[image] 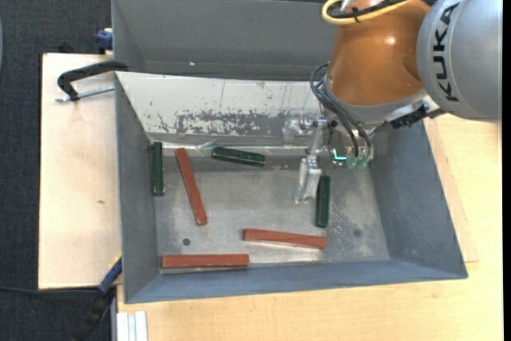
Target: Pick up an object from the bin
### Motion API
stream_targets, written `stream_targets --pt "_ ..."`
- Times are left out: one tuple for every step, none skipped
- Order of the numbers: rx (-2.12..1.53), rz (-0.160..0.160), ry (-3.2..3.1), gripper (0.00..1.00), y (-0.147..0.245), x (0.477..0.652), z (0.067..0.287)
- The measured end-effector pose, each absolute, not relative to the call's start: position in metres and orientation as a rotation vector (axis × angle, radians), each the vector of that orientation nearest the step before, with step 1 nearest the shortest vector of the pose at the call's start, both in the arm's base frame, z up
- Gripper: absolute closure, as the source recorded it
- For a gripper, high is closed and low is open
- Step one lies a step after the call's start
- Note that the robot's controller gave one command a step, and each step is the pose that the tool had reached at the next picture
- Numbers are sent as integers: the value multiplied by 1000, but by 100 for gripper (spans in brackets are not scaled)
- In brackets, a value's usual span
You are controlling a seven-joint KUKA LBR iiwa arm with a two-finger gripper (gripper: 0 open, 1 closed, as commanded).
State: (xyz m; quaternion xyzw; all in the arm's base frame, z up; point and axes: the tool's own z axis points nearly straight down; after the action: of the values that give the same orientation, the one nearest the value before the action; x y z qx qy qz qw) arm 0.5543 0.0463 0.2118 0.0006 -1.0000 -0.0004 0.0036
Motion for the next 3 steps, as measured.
stream_targets --pt "0 -2 -3143 0 46 556 216" --pt "-167 -3 -3140 0 64 567 152" --pt "-230 -9 -3144 0 120 595 164"
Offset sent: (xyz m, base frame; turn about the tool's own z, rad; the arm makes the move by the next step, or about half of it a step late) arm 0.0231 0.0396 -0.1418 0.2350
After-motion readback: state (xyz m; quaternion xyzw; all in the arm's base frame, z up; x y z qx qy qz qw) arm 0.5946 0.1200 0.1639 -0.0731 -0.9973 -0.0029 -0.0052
